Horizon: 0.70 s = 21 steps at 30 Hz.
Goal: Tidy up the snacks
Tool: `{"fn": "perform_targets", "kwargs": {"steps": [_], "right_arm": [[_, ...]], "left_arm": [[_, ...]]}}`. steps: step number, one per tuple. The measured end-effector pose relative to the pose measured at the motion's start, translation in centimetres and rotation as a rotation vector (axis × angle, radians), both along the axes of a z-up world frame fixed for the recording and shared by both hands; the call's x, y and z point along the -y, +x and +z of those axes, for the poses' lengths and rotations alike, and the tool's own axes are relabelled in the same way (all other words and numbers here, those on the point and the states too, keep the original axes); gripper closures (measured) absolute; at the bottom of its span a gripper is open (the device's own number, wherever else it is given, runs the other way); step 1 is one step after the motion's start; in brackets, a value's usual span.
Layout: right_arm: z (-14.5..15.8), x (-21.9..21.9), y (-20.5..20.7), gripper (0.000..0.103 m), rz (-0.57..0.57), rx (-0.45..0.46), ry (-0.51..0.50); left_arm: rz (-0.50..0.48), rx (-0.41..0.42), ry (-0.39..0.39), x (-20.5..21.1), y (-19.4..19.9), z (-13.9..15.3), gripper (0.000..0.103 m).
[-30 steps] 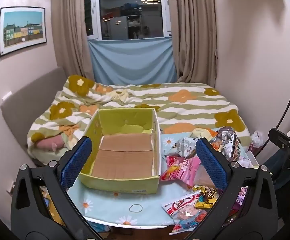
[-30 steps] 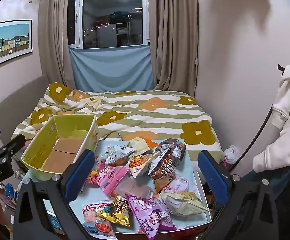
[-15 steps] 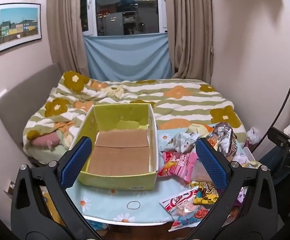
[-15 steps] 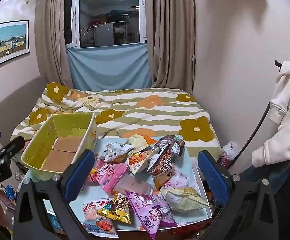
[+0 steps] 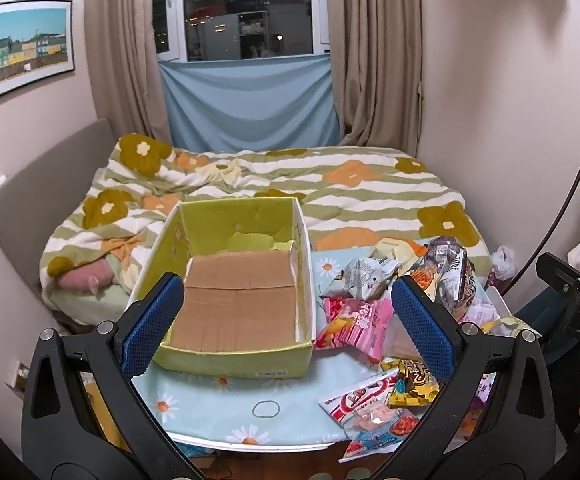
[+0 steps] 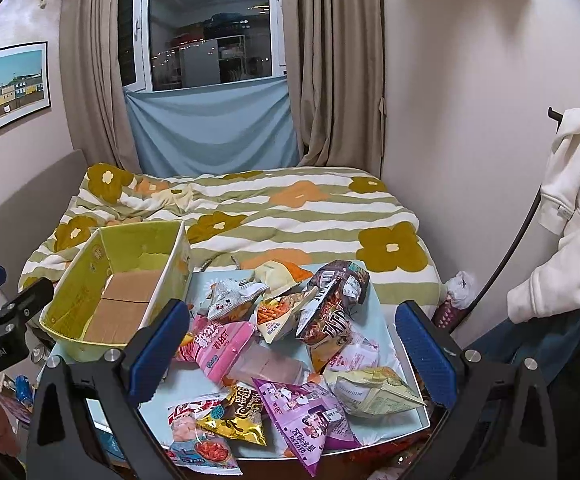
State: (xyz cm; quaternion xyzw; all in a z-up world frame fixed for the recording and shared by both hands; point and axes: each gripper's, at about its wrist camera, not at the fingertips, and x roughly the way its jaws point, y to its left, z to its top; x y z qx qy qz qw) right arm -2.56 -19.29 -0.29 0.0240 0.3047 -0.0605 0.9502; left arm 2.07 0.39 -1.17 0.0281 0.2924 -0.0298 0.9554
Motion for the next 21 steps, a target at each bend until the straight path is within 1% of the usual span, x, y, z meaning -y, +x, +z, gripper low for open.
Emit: {"fn": "perform_targets", "kwargs": {"steps": [21], "right_arm": [[-0.39, 0.45, 0.20, 0.000, -0.010, -0.007, -0.003]], "left_arm": [[-0.023, -0.006, -0.003, 0.51, -0.06, -0.13, 0.000]]}}
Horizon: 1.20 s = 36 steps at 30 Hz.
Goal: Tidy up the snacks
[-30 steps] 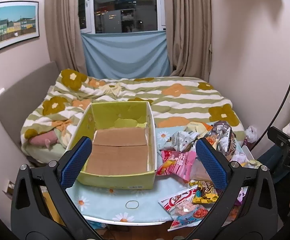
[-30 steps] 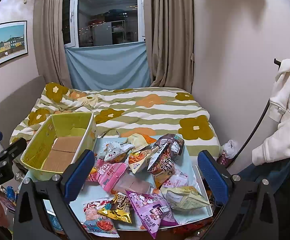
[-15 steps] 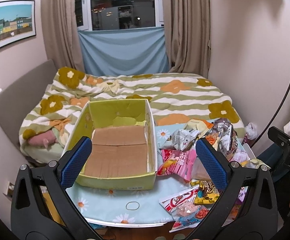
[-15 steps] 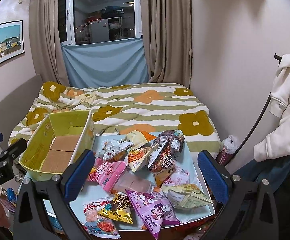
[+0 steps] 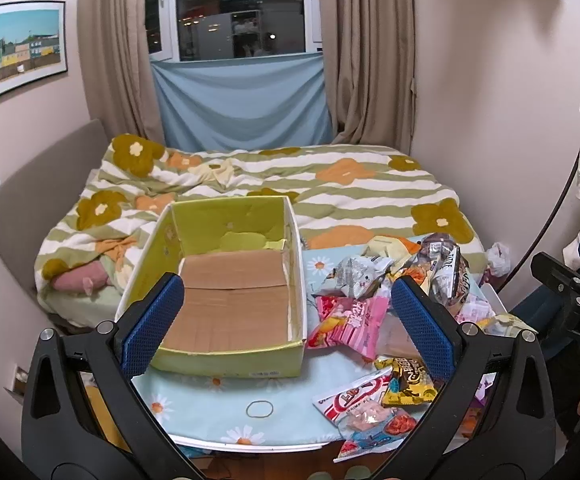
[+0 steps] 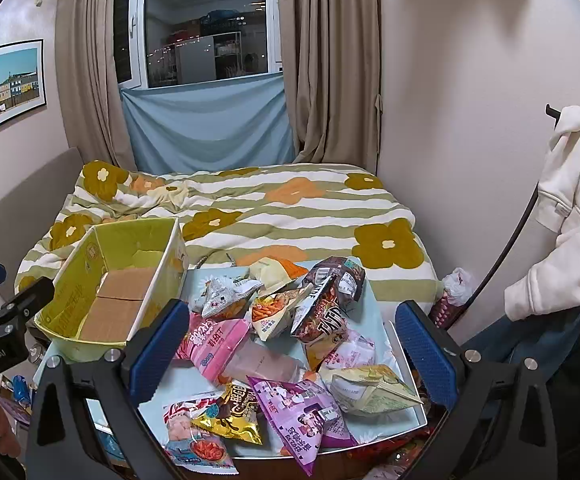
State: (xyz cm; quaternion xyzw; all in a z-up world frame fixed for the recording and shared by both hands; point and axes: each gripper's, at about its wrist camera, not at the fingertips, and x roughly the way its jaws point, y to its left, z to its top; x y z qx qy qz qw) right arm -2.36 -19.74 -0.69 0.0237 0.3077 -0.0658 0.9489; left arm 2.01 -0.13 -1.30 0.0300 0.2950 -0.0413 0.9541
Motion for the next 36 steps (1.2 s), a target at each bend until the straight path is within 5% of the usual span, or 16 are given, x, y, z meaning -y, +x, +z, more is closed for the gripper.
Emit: {"fn": "perform_targets", "kwargs": {"steps": [36], "right_arm": [[0.3, 0.1, -0.7, 0.000, 0.002, 0.009, 0.002]], "left_arm": [[-0.004, 0.004, 0.005, 0.4, -1.3, 0.1, 0.000]]}}
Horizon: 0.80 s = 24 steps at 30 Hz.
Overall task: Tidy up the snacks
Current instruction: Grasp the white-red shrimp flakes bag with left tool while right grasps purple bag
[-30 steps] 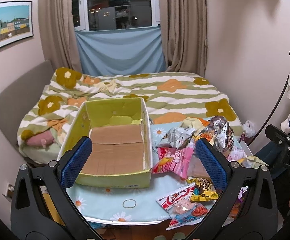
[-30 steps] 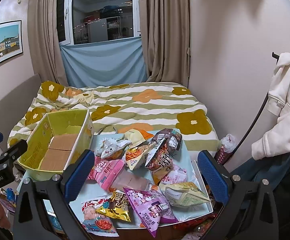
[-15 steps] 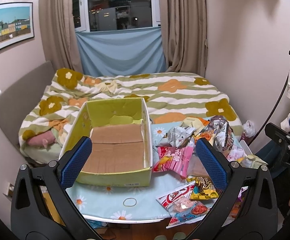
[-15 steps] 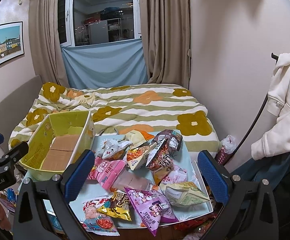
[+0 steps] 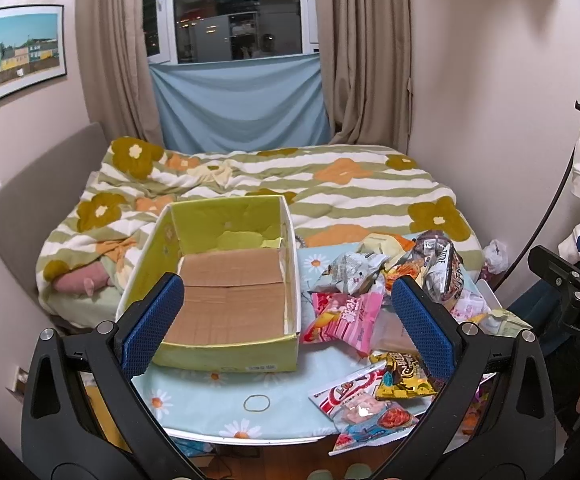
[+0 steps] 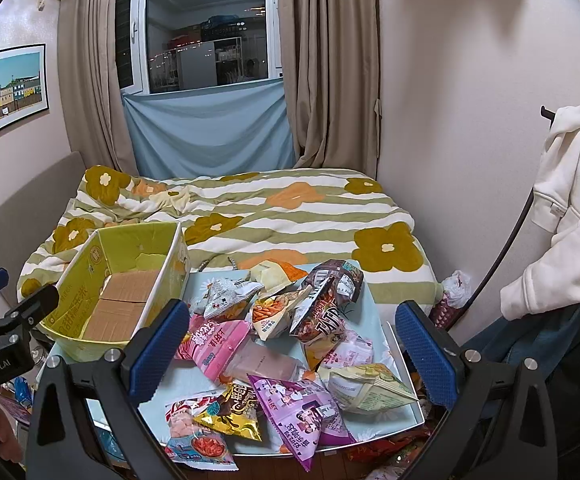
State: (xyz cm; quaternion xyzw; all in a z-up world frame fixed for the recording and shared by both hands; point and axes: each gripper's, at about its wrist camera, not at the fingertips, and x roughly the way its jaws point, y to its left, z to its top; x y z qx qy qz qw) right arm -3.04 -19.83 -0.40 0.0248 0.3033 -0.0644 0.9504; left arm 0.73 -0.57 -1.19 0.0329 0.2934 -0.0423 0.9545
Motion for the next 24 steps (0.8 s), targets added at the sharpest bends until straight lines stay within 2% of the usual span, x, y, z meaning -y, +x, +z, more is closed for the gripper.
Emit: {"fn": "perform_targets", "kwargs": {"steps": [4, 9, 12, 17, 24], "right_arm": [[0.0, 0.0, 0.0, 0.000, -0.002, -0.002, 0.000], [0.4, 1.3, -0.3, 0.000, -0.017, -0.019, 0.005], [-0.8, 2.6, -0.4, 0.000, -0.006, -0.061, 0.006], [-4.1, 4.3, 0.1, 0.000, 0.036, -0.129, 0.020], [-9.7, 4.9, 1.1, 0.000, 0.175, -0.245, 0.044]], "left_arm": [[-0.004, -0.019, -0.004, 0.3, 0.1, 0.0, 0.000], [-0.023, -0.102, -0.015, 0.6, 0.9, -1.3, 0.000], [-0.046, -0.195, -0.026, 0.7, 1.4, -3.7, 0.000], [-0.021, -0.332, -0.058, 1.9, 1.9, -8.2, 0.000], [0.008, -0.492, -0.076, 4.9, 0.8, -14.9, 0.000]]}}
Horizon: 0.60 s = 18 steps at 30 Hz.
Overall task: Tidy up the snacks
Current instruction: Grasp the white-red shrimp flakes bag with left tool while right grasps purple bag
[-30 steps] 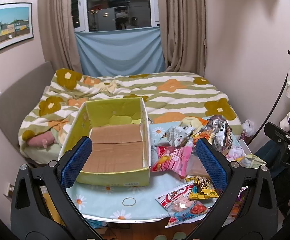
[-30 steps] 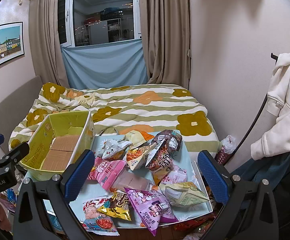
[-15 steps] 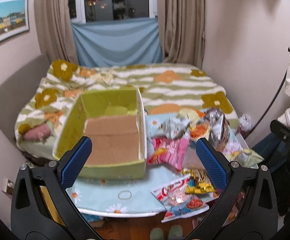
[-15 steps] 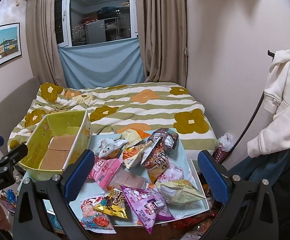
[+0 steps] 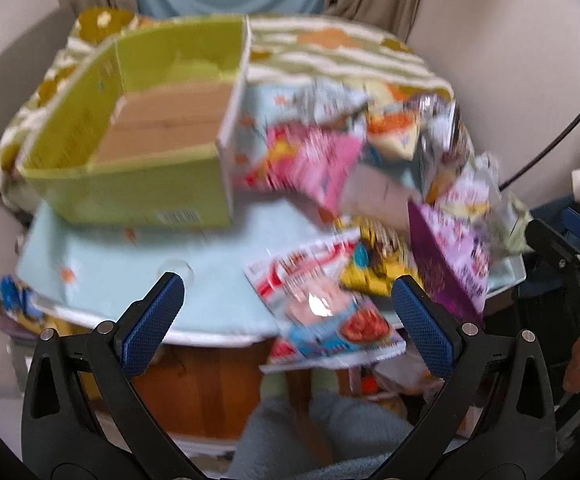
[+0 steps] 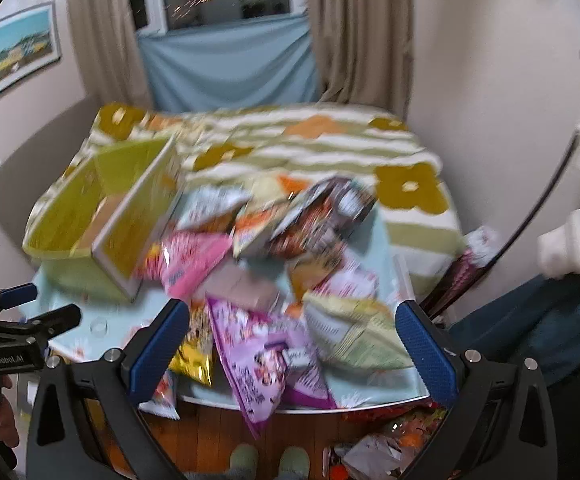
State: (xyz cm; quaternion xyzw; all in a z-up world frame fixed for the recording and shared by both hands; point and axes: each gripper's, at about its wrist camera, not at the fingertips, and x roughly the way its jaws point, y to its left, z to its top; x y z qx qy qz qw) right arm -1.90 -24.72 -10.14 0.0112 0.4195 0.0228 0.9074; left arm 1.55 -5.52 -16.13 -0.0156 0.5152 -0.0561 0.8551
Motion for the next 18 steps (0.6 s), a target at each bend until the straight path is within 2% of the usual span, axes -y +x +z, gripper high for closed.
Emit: {"fn": "perform_targets", "kwargs": {"steps": [6, 13, 18], "right_arm": [[-4.1, -0.2, 0.5, 0.000, 0.101, -0.089, 0.033], [-7.9, -0.6, 1.2, 0.001, 0.168, -0.156, 0.050], [-9.3, -1.0, 2.1, 0.002, 0.201, -0.176, 0.051]], "left_arm": [[0.024, -0.093, -0.003, 2.0, 0.1, -4.5, 0.000], [0.062, -0.143, 0.000, 2.1, 1.5, -8.0, 0.000], [0.070, -0.159, -0.003, 1.8, 2.7, -9.3, 0.015]]}}
